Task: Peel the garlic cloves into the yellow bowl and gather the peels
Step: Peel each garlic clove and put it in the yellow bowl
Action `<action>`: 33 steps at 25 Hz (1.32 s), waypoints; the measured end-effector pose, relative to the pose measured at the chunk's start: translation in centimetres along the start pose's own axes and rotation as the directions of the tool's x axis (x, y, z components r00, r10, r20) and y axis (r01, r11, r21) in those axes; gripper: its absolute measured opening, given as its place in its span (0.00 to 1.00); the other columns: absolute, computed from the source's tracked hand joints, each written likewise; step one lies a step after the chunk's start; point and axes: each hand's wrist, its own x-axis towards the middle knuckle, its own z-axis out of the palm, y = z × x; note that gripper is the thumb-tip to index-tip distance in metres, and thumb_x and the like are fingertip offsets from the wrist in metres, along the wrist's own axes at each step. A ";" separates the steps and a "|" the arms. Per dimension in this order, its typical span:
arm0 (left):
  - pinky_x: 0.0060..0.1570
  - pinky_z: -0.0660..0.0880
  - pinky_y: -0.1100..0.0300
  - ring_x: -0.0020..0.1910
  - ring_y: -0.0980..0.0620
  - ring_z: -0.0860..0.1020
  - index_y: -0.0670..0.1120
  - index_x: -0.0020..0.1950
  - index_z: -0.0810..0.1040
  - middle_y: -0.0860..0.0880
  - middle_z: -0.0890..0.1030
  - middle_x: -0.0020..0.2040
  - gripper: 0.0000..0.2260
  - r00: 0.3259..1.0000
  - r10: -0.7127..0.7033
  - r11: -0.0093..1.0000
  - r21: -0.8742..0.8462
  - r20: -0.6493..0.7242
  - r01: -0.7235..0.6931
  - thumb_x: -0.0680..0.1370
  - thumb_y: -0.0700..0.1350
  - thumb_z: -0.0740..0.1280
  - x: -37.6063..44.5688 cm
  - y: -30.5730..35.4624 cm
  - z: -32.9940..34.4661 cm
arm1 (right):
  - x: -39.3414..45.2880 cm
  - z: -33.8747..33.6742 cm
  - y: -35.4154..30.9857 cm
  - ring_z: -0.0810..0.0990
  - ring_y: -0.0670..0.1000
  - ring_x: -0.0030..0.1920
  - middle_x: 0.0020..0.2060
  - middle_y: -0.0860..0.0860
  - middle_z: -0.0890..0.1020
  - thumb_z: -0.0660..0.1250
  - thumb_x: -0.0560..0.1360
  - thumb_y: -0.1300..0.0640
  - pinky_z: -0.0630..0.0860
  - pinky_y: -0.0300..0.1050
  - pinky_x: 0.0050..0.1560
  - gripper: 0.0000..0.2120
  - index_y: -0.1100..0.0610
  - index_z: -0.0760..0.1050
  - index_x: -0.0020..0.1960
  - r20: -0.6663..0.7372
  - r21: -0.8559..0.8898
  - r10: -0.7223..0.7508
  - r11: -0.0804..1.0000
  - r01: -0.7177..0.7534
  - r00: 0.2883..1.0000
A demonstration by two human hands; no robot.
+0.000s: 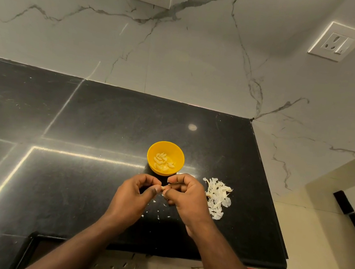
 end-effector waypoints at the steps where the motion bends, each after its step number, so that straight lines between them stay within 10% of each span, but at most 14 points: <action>1: 0.44 0.79 0.63 0.45 0.59 0.83 0.53 0.50 0.82 0.58 0.85 0.44 0.04 1.000 0.025 1.000 0.018 -0.011 -0.025 0.79 0.44 0.71 -0.1 0.0 0.0 | 0.0 0.1 -0.1 0.81 0.50 0.38 0.37 0.53 0.85 0.73 0.71 0.69 0.79 0.47 0.41 0.12 0.57 0.78 0.50 -0.001 0.031 0.014 0.999 -0.014 1.000; 18: 0.42 0.78 0.64 0.45 0.56 0.81 0.49 0.46 0.83 0.59 0.82 0.43 0.08 0.910 0.413 0.886 0.248 -0.037 -0.392 0.74 0.36 0.74 -0.6 -0.9 0.1 | 0.2 0.9 -0.1 0.75 0.52 0.32 0.34 0.57 0.81 0.70 0.70 0.71 0.74 0.49 0.37 0.08 0.60 0.77 0.44 -0.095 0.072 0.009 0.997 -0.002 0.995; 33: 0.44 0.82 0.57 0.43 0.53 0.84 0.49 0.46 0.84 0.52 0.86 0.41 0.07 0.986 0.115 0.988 -0.090 -0.121 -0.126 0.76 0.37 0.73 -1.8 0.0 1.0 | -1.2 1.9 -0.7 0.71 0.43 0.31 0.31 0.49 0.77 0.71 0.68 0.64 0.71 0.40 0.33 0.08 0.54 0.74 0.39 -0.188 -0.233 -0.167 0.965 0.121 0.968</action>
